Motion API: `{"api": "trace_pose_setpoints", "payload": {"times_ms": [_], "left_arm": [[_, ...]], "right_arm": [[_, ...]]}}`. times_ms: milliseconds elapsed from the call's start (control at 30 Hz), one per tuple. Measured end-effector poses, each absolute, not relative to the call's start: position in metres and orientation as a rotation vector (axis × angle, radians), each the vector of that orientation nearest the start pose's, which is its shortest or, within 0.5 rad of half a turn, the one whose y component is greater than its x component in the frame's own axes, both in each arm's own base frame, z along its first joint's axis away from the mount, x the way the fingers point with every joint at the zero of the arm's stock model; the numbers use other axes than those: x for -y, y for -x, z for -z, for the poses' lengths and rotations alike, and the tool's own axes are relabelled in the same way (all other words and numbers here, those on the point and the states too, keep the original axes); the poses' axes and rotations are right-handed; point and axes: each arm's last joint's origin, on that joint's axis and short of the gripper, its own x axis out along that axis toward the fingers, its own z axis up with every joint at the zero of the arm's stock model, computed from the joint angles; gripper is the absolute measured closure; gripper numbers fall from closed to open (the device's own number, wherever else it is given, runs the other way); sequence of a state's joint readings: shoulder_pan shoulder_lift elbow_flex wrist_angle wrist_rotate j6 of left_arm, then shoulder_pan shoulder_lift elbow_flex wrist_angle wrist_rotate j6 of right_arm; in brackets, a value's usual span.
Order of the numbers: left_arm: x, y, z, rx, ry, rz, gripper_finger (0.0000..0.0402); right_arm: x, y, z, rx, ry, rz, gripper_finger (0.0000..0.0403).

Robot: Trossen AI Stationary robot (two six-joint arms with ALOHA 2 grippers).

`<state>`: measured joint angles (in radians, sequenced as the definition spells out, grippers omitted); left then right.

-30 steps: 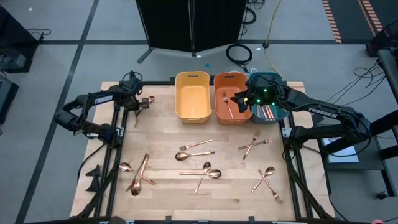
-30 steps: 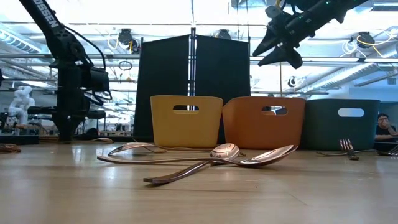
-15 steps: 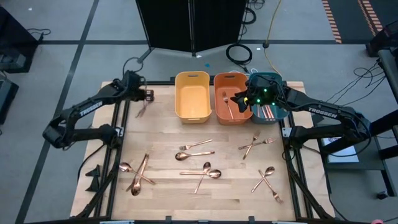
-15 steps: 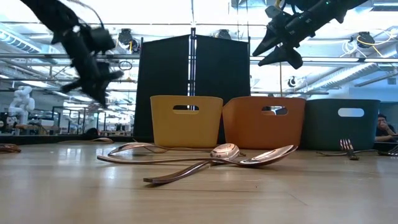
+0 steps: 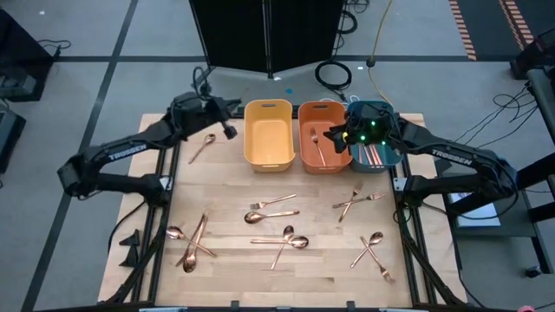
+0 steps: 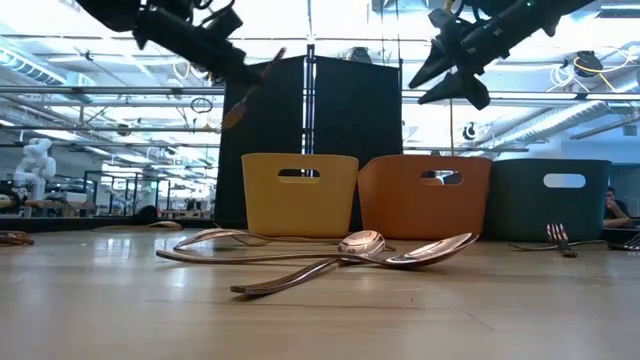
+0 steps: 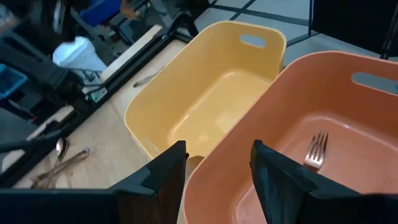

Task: Sort silverware
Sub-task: Put the copper fork into the orange bin

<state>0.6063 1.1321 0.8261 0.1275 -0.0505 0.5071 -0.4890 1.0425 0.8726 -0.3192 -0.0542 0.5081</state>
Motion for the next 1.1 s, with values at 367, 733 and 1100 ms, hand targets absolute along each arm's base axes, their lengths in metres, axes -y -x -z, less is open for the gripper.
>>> {"api": "trace_pose_setpoints", "payload": {"times_ms": [367,733,1100], "left_arm": [[-0.144,-0.276,-0.282,-0.224,-0.989,-0.449,0.0402],[-0.132,-0.347,-0.249,-0.23,-1.543,-0.28,0.0402],[-0.162,-0.391,-0.226,-0.196,-1.813,-0.138,0.0402]], "right_arm": [[0.116,-0.188,-0.308,-0.279,-0.746,0.626,0.0234],[0.123,-0.183,-0.308,-0.237,-0.904,0.624,0.0234],[0.123,-0.182,-0.309,-0.23,-0.948,0.607,0.0234]]}}
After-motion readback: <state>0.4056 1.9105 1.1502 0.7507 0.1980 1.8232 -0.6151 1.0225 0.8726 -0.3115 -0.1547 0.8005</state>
